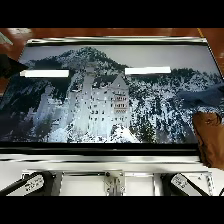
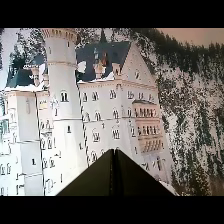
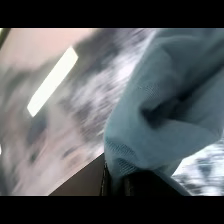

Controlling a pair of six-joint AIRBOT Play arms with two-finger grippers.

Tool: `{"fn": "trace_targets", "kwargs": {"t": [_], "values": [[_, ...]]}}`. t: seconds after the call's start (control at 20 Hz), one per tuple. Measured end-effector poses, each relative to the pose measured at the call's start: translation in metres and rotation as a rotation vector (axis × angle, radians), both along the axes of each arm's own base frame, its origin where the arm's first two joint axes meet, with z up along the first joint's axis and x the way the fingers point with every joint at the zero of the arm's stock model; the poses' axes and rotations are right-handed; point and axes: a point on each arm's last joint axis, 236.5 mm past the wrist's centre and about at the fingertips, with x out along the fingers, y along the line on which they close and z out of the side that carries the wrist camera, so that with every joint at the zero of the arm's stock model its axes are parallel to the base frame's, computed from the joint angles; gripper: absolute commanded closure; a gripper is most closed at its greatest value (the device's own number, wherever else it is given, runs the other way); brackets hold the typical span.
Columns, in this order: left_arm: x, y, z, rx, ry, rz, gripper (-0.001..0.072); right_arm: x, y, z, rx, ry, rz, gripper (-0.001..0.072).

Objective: Fold the shirts.

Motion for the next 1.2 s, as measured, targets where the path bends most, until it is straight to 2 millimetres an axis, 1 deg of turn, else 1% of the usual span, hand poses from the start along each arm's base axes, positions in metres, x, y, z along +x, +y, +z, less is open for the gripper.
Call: {"fn": "trace_targets", "kwargs": {"t": [0.1, 0.15, 0.2, 0.3, 0.45, 0.55, 0.6, 0.7, 0.8, 0.85, 0.9, 0.95, 1.0, 1.1, 1.15, 1.2], "values": [[-0.004, -0.002, 0.005, 0.005, -0.01, -0.004, 0.0669, -0.024, -0.041, -0.002, -0.049, 0.022, -0.092, 0.0658], [-0.006, -0.003, 0.008, 0.006, -0.018, -0.005, 0.0668, -0.037, -0.059, -0.005, -0.076, 0.043, -0.133, 0.0658], [-0.009, -0.004, 0.012, 0.007, -0.027, -0.006, 0.0668, -0.049, -0.073, -0.01, -0.096, 0.072, -0.163, 0.0658], [-0.014, -0.007, 0.019, 0.007, -0.041, -0.006, 0.0668, -0.078, -0.093, -0.026, -0.134, 0.167, -0.195, 0.0656], [-0.02, -0.009, 0.027, 0.003, -0.055, -0.001, 0.0668, -0.131, -0.119, -0.052, -0.203, 0.365, -0.233, 0.0651], [-0.022, -0.01, 0.031, 0.001, -0.06, 0.003, 0.0669, -0.163, -0.129, -0.065, -0.206, 0.469, -0.268, 0.0651], [-0.023, -0.01, 0.032, 0.001, -0.063, 0.003, 0.0668, -0.178, -0.129, -0.073, -0.189, 0.516, -0.28, 0.0651], [-0.024, -0.011, 0.033, 0.0, -0.065, 0.004, 0.0668, -0.202, -0.121, -0.093, -0.136, 0.595, -0.291, 0.0652], [-0.024, -0.011, 0.034, -0.001, -0.065, 0.006, 0.0668, -0.225, -0.107, -0.117, -0.089, 0.675, -0.294, 0.0648], [-0.025, -0.011, 0.034, -0.001, -0.065, 0.006, 0.0668, -0.237, -0.101, -0.128, -0.073, 0.722, -0.299, 0.0507], [-0.025, -0.011, 0.034, -0.001, -0.065, 0.006, 0.0668, -0.251, -0.094, -0.14, -0.058, 0.773, -0.304, 0.0191], [-0.025, -0.011, 0.034, -0.001, -0.065, 0.006, 0.0668, -0.262, -0.088, -0.149, -0.044, 0.814, -0.309, 0.0069], [-0.024, -0.011, 0.034, -0.002, -0.064, 0.006, 0.0668, -0.27, -0.086, -0.156, -0.043, 0.841, -0.313, 0.0069], [-0.024, -0.011, 0.033, -0.003, -0.062, 0.007, 0.0668, -0.274, -0.082, -0.16, -0.037, 0.856, -0.322, 0.007], [-0.023, -0.01, 0.033, -0.003, -0.064, 0.008, 0.0669, -0.275, -0.083, -0.156, -0.047, 0.854, -0.334, 0.0071], [-0.022, -0.009, 0.033, -0.004, -0.067, 0.013, 0.0669, -0.275, -0.087, -0.149, -0.065, 0.844, -0.358, 0.0107]]}}
